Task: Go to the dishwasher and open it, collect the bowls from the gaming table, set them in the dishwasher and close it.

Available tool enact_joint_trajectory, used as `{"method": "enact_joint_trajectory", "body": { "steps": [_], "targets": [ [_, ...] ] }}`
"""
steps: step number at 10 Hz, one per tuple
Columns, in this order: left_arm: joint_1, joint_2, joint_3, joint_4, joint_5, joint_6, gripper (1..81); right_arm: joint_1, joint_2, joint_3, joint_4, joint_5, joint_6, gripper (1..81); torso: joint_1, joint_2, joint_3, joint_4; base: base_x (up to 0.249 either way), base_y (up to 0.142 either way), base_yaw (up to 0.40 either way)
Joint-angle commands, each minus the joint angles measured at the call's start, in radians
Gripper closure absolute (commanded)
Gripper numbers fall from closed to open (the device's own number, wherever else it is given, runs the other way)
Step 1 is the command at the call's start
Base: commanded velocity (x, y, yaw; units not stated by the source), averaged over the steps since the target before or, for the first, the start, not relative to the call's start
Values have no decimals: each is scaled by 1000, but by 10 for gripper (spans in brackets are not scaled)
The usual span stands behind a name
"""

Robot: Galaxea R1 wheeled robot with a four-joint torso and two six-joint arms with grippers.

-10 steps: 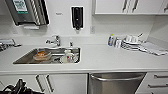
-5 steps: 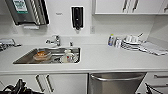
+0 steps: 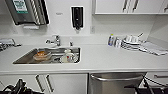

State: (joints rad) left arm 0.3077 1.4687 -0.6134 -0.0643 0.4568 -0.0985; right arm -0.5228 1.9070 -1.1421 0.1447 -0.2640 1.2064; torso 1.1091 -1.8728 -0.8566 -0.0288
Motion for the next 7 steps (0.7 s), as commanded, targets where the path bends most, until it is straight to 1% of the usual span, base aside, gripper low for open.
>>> {"method": "enact_joint_trajectory", "body": {
  "steps": [1, 2, 3, 4, 5, 6, 7],
  "targets": [
    [-80, -19, 17, -12, 14, 5, 10, 228, -23, -31, 13, -96, 82, 10, 0, 0, 0, 0, 0, 0, 0],
    [-80, -19, 17, -12, 16, 5, 10, 255, -12, -43, 9, -145, 116, 10, 0, 0, 0, 0, 0, 0, 0],
    [-80, -19, 15, -12, 16, 5, 10, 275, -1, -59, 6, -174, 136, 10, 0, 0, 0, 0, 0, 0, 0],
    [-80, -19, 15, -11, 16, 5, 10, 286, 25, -95, 3, -228, 154, 10, 0, 0, 0, 0, 0, 0, 0],
    [-80, -20, 15, -11, 16, 5, 10, 287, 51, -134, 3, -262, 171, 10, 0, 0, 0, 0, 0, 0, 0],
    [-81, -20, 14, -9, 16, 5, 10, 289, 80, -177, 1, -294, 213, 10, 0, 0, 0, 0, 0, 0, 0],
    [-80, -22, 14, -9, 16, 5, 10, 295, 105, -209, 3, -310, 237, 10, 0, 0, 0, 0, 0, 0, 0]
  ]
}}
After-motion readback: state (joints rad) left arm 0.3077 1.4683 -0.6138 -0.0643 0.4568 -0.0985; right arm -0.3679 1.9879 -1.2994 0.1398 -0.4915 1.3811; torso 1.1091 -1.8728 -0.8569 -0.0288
